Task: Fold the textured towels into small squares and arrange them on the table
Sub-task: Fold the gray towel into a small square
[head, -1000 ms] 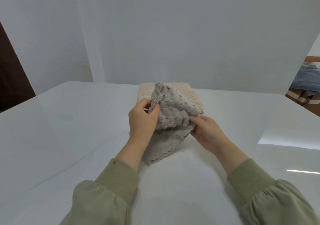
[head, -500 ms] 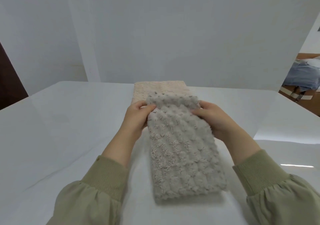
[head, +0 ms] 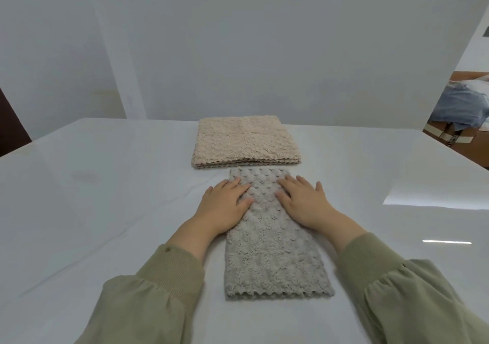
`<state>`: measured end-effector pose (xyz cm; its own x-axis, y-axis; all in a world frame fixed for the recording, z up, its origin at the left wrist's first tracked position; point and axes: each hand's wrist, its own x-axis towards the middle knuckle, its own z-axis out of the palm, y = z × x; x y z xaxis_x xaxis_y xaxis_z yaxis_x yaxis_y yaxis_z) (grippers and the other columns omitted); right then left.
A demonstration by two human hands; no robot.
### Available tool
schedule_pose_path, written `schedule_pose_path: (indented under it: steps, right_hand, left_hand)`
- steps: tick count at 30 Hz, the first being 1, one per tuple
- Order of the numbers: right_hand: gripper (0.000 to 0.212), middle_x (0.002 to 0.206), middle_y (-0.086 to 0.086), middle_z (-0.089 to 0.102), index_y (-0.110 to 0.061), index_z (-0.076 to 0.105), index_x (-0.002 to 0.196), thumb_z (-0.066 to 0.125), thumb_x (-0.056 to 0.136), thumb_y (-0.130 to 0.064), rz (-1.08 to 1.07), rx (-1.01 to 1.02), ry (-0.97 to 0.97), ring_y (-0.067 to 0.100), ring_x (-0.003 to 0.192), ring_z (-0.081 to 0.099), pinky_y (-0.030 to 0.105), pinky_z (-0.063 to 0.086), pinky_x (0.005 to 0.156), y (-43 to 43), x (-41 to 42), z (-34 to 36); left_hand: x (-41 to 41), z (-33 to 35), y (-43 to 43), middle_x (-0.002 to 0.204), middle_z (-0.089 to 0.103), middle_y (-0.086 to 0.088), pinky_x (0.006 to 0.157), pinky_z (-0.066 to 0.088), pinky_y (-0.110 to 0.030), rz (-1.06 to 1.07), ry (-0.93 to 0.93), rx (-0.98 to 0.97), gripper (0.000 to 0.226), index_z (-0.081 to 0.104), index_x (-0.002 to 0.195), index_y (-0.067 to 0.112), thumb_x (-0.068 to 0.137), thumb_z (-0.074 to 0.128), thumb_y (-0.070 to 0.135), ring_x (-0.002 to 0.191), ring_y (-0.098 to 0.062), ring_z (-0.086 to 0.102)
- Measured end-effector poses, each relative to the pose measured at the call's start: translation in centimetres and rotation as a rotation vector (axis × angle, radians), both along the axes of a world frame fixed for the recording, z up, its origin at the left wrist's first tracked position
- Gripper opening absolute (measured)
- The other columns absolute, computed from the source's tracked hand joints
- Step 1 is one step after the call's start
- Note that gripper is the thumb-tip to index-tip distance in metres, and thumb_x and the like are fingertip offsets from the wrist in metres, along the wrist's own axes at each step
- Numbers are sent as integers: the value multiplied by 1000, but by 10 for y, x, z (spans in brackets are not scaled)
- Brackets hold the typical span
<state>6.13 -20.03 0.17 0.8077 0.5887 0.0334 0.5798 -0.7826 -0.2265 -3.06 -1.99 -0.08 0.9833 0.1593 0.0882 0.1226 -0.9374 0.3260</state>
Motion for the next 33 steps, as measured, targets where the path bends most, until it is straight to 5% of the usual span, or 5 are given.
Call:
schedule_pose_path:
  steps: [7,12,17,22,33]
  right_hand:
    - [51,144,11,42,-10,40,138,31,99,-40,-179,167,20,28,134,34,47,23,111,0,23,2]
    - [22,114,16,59,-16,42,86,35,95,-36,-200,191,-3,31,108,50,45,37,98,14,35,3]
    - [44,135,12,47,-10,50,126,42,92,-37,-195,144,-10,30,124,40,44,30,107,20,41,5]
    - [33,117,8,54,-12,52,109,50,88,-38,-201,245,8,27,110,46,39,36,97,20,44,4]
    - [51,87,9,63,-14,50,116,61,75,15,-137,1049,477,23,77,58,39,50,72,21,34,9]
  left_hand:
    - [15,0,7,133,53,-6,99,37,-35,226,-231,-175,40,50,132,17,95,44,31,124,-24,44]
    - [29,0,14,142,47,-2,104,33,-34,222,-195,-121,47,44,139,22,95,45,36,131,-23,38]
    - [33,-2,17,143,46,5,105,30,-33,201,-174,-73,45,45,139,28,95,44,36,131,-21,34]
    - [33,-1,17,142,47,2,102,31,-33,214,-170,-127,50,41,140,26,92,51,35,131,-22,35]
    - [29,0,17,140,48,-2,100,37,-35,251,-200,-347,72,24,147,28,87,62,38,128,-23,44]
